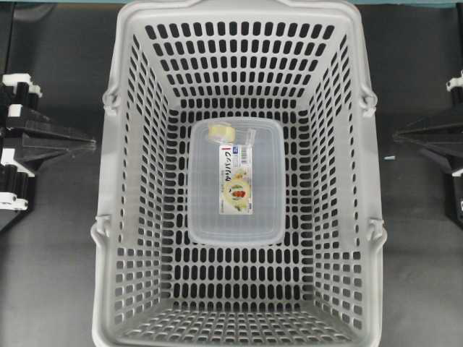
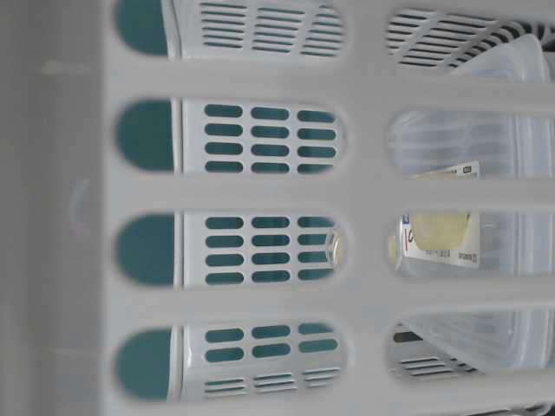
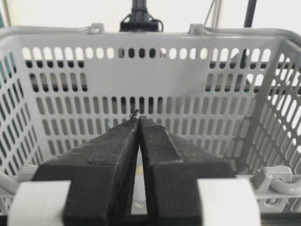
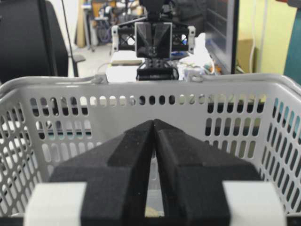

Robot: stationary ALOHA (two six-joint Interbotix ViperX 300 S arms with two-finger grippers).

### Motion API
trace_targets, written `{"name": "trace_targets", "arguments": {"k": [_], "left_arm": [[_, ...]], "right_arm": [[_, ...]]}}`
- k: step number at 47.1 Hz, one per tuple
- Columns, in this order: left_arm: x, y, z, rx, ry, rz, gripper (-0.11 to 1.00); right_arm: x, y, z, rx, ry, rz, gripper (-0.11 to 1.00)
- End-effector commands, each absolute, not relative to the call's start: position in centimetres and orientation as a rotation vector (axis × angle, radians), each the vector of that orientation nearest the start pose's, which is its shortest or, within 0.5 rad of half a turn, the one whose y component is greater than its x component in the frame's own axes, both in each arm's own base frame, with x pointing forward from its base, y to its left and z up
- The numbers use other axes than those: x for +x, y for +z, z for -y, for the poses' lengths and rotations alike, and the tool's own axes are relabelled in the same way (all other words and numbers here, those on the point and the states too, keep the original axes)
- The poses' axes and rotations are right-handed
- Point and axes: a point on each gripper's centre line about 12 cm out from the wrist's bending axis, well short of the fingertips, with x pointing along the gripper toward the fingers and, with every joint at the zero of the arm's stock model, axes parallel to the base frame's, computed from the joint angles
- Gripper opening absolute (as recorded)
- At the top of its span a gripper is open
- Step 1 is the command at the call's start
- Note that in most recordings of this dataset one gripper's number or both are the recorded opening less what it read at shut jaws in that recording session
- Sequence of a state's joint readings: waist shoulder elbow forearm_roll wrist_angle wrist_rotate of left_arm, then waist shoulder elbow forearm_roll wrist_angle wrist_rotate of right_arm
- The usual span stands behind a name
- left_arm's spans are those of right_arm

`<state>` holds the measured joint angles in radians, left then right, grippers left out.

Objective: Pick up the cellophane tape from the shopping basket with the left arm.
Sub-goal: 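Move the left gripper over the basket toward the cellophane tape roll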

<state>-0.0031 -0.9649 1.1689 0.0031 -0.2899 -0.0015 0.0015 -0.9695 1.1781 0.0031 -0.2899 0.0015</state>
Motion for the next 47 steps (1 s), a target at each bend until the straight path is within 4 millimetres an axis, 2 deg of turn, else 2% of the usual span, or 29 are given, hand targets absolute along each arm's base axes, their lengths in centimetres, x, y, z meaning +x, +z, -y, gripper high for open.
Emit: {"name": "trace_targets", "arguments": {"k": [1,5,19,27,31,37,44,47], "left_arm": [[20.3,31.4,0.3,0.023,-0.019,0.097,0.06],[20.5,32.6,0.3,0.015,-0.016,0.071,0.0],[22.8,35.3,0.6,0.018,-0.024,-0.167,0.0],[25.7,36.3,0.6,0.034,-0.021,-0.335,0.0],[27.3,36.6,0.7,0.04,-0.02,-0.415,0.0],[29.4,36.1,0.7,0.042,-0.017,-0.535,0.0],[31.8,35.3,0.9,0.039,-0.015,-0.651,0.0],[32.8,35.1,0.9,0.041,-0.015,-0.685,0.0]], "right_arm": [[20.0,29.9,0.1,0.007,-0.005,0.092,0.01],[20.0,29.6,0.0,0.009,-0.001,0.069,0.01],[20.1,29.4,-0.2,0.026,0.011,-0.042,0.01],[20.0,29.1,-0.2,0.025,0.011,-0.1,0.01],[20.0,29.2,-0.3,0.027,0.014,-0.111,0.04],[19.9,29.1,-0.4,0.028,0.018,-0.118,0.27],[19.9,29.2,-0.5,0.029,0.021,-0.114,0.67],[19.9,29.2,-0.5,0.028,0.021,-0.112,0.78]]}}
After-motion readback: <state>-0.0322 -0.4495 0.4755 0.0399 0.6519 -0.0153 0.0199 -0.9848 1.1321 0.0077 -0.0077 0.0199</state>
